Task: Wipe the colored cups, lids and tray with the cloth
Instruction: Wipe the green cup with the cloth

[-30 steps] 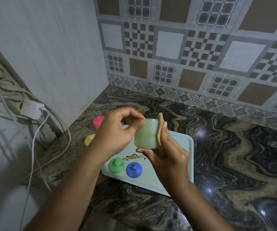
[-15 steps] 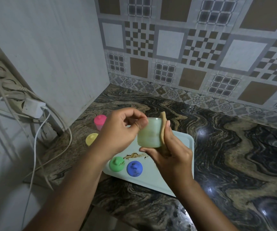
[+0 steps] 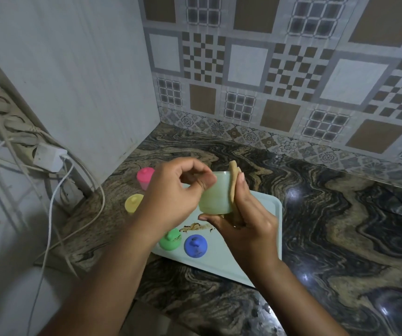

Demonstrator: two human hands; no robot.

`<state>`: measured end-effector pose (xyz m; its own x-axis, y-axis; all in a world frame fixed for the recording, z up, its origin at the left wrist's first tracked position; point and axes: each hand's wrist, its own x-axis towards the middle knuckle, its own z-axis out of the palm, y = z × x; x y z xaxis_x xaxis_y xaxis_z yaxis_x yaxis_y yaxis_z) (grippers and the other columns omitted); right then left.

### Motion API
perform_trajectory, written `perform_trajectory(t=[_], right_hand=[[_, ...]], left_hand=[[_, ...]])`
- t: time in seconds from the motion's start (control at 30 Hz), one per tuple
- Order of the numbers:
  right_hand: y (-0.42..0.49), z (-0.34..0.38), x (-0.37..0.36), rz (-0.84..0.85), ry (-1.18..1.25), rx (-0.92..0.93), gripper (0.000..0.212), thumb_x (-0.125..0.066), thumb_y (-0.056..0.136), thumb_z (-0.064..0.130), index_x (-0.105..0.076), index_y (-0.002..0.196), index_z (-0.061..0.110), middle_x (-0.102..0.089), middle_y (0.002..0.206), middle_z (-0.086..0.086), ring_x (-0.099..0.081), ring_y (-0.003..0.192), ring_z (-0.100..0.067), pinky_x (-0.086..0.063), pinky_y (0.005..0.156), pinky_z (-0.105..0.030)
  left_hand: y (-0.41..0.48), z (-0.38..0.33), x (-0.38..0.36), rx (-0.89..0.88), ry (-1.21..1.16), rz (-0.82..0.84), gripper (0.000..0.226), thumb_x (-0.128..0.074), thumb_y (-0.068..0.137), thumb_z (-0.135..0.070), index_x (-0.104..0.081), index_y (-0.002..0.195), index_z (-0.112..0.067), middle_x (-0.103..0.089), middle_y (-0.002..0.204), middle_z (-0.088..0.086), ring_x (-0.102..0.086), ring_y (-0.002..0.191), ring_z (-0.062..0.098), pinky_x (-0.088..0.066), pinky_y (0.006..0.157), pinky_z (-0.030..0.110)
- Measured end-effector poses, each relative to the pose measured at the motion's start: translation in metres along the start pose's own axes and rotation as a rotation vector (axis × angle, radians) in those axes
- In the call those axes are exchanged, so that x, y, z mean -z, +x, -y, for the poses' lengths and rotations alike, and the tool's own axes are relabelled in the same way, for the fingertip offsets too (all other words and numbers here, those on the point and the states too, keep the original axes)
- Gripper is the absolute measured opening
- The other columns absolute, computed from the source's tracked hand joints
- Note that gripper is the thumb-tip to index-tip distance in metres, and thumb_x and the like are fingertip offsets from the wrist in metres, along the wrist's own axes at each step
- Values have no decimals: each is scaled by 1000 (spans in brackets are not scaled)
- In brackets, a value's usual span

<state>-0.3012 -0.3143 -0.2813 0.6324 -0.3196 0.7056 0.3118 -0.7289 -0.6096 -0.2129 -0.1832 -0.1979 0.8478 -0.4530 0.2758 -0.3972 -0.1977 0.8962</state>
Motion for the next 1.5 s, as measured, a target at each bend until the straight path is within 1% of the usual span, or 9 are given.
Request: perform_trajectory(t=[0.17, 0.33, 0.43, 0.53, 0.67, 0.87, 1.1, 1.3, 1.5], right_hand=[[4, 9, 4, -77, 181, -142, 92, -84, 73, 45, -46, 142, -4, -73, 113, 1, -62, 85, 6, -56, 75, -19], [6, 7, 7, -22, 390, -277, 90, -82, 73, 57, -48, 146, 15, -70, 83, -25, -51, 55, -22, -53, 54, -40], [5, 7, 6, 7, 189, -140, 91, -82, 76, 51, -48, 144, 1, -76, 102, -10, -63, 72, -16, -59, 71, -33], [5, 5, 3, -27, -6, 26, 92, -89, 70, 33, -46, 137, -13, -67, 127, -25, -72, 107, -28, -54, 93, -17], [3, 6, 4, -34, 163, -110, 93, -85, 73, 43, -43, 142, -3, -72, 118, -8, -59, 92, 8, -54, 79, -16], [7, 8, 6, -14, 326, -202, 92, -78, 77, 56, -44, 146, 4, -67, 124, 22, -53, 73, -7, -57, 65, -34], [8, 6, 5, -19, -14, 8, 87, -89, 69, 26, -49, 135, -14, -71, 117, -27, -73, 97, -36, -57, 89, -24], [14, 9, 14, -27, 236, -128, 92, -89, 69, 33, -48, 139, -11, -55, 128, 43, -49, 99, 22, -58, 77, -22], [11, 10, 7, 46, -10, 1, 86, -92, 68, 20, -51, 135, -15, -63, 133, -24, -68, 116, -25, -52, 96, -15]], left_hand=[[-3, -8, 7, 39, -116, 49, 25, -65, 85, -44, -76, 101, -29, -76, 96, -11, -70, 89, 3, -55, 78, 23], [1, -7, 12, 194, -362, 107, 11, -71, 75, -25, -74, 86, -22, -75, 82, -4, -70, 82, 9, -58, 77, 35], [4, -7, 13, 140, -255, 96, 9, -74, 82, -13, -71, 82, -22, -70, 74, -9, -66, 75, 9, -59, 74, 37], [2, -8, 11, -36, 34, 73, 14, -74, 86, -14, -69, 81, -27, -69, 75, -16, -63, 74, 4, -49, 74, 24], [-2, -11, 8, -38, -26, 50, 12, -72, 84, -36, -75, 94, -30, -74, 93, -16, -68, 91, 4, -52, 79, 17], [0, 0, 9, 276, -430, 104, 12, -70, 76, -30, -76, 84, -25, -75, 89, -4, -71, 93, 15, -60, 75, 37], [0, -9, 4, -55, 17, -10, 3, -73, 87, -28, -74, 86, -31, -72, 84, -17, -67, 78, 8, -54, 71, 25], [1, -5, 12, 199, -368, 123, 21, -67, 82, -34, -77, 98, -24, -76, 104, 0, -71, 99, 12, -60, 81, 39], [4, -4, 6, 60, -89, 16, 6, -77, 81, -29, -72, 78, -29, -70, 75, -13, -64, 70, 6, -52, 64, 28]])
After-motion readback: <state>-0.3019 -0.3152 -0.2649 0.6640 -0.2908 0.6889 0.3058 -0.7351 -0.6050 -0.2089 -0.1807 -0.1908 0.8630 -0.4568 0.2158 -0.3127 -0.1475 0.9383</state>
